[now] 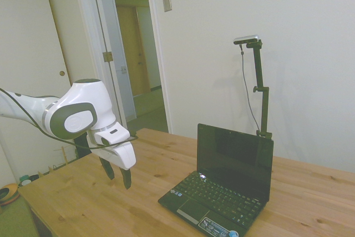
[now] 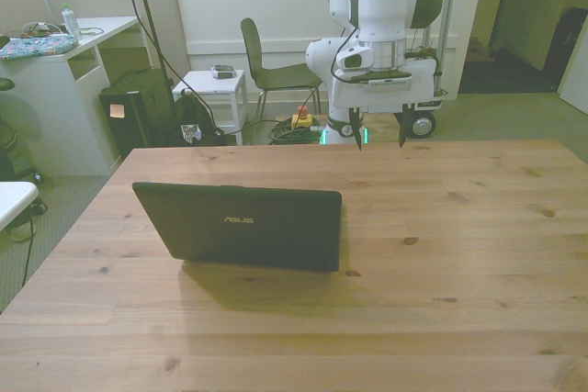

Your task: Close the laptop

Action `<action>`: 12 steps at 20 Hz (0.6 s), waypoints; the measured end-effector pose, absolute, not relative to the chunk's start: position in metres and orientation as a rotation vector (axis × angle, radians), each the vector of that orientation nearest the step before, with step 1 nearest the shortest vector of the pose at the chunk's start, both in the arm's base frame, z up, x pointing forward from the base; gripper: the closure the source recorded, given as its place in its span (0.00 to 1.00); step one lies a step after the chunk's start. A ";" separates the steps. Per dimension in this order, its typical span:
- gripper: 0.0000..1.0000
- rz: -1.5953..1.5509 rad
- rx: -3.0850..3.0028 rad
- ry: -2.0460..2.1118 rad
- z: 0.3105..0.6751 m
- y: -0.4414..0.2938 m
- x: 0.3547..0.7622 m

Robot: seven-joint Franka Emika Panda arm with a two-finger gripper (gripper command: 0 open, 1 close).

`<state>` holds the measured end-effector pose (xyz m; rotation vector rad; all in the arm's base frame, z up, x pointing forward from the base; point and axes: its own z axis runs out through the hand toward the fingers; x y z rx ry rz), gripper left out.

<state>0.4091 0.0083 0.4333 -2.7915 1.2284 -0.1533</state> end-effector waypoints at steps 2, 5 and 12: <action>0.00 -0.165 -2.817 1.216 0.433 0.007 0.410; 0.00 -0.293 -2.869 1.203 0.450 0.004 0.427; 0.00 -0.546 -2.850 1.279 0.505 -0.028 0.519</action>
